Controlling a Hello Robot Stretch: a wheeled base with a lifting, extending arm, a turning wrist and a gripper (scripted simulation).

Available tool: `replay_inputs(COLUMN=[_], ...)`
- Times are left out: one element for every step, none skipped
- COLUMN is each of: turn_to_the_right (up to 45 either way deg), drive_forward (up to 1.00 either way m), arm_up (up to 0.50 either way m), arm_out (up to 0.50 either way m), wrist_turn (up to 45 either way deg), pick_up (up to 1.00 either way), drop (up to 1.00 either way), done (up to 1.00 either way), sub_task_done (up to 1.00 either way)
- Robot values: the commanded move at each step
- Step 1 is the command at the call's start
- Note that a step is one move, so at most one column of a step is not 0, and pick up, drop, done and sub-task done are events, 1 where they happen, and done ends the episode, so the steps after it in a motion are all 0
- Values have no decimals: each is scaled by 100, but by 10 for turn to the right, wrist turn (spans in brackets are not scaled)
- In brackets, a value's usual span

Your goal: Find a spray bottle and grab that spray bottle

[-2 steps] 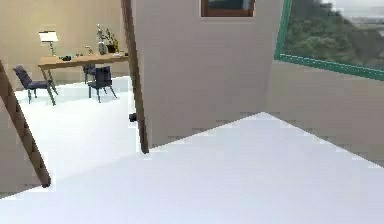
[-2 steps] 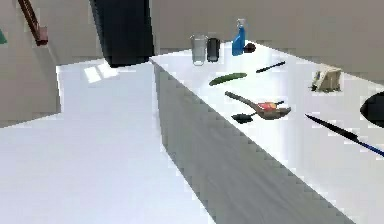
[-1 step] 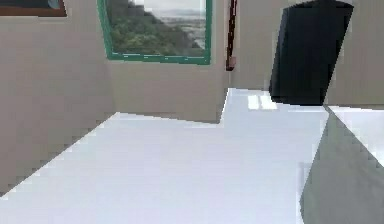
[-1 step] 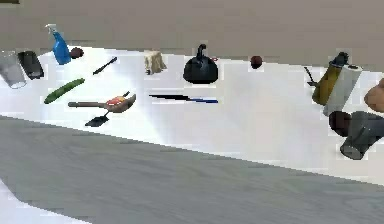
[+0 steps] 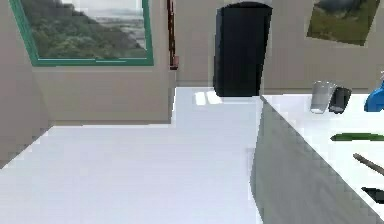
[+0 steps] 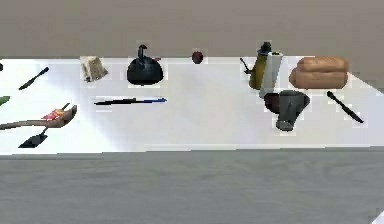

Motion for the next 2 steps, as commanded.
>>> replay_inputs(turn_to_the_right=[0, -180], drive_forward=[75, 0], arm_up=[0, 0], arm_out=[0, 0], wrist_turn=[0, 0], pick_up=[0, 0], drop=[0, 0], done=[0, 0], sub_task_done=[0, 0])
